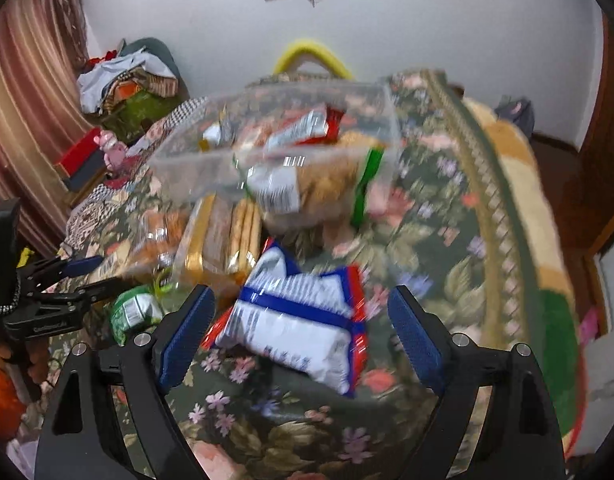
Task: Organize snacks
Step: 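Grasp the blue-white snack bag with the right tool while the left grasps the yellow cake, then place the blue-white bag into the box with the right tool while the left drops the cake in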
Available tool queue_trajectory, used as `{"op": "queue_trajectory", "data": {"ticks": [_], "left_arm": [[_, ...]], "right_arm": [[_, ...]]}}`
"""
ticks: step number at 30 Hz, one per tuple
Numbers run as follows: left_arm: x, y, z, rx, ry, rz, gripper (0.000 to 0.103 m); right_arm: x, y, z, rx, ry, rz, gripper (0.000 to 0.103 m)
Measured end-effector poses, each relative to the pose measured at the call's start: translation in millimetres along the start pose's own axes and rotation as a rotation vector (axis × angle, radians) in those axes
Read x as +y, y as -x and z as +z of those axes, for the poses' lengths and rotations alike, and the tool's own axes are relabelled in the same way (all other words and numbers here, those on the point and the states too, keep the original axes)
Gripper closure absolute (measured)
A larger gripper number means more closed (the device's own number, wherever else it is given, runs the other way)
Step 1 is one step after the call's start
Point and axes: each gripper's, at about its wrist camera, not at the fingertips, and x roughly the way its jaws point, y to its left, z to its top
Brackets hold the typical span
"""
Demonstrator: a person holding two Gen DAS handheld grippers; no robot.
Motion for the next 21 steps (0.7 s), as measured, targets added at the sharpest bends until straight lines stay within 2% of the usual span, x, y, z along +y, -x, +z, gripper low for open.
{"op": "queue_trajectory", "data": {"ticks": [8,14,21], "left_arm": [[9,-26,5,0.027,0.059,-0.012,0.040],[6,-31,4,-0.014,0.060,0.007,0.041],[11,-26,4,-0.038,0.088,0.020,0.047]], "right_arm": [[-9,-21,-9,0.037,-0.095,0.014,0.016],[-6,-29,-14,0.043,-0.088,0.009,0.013],[-7,-20,-15,0.009,-0.071,0.007,0.023]]}}
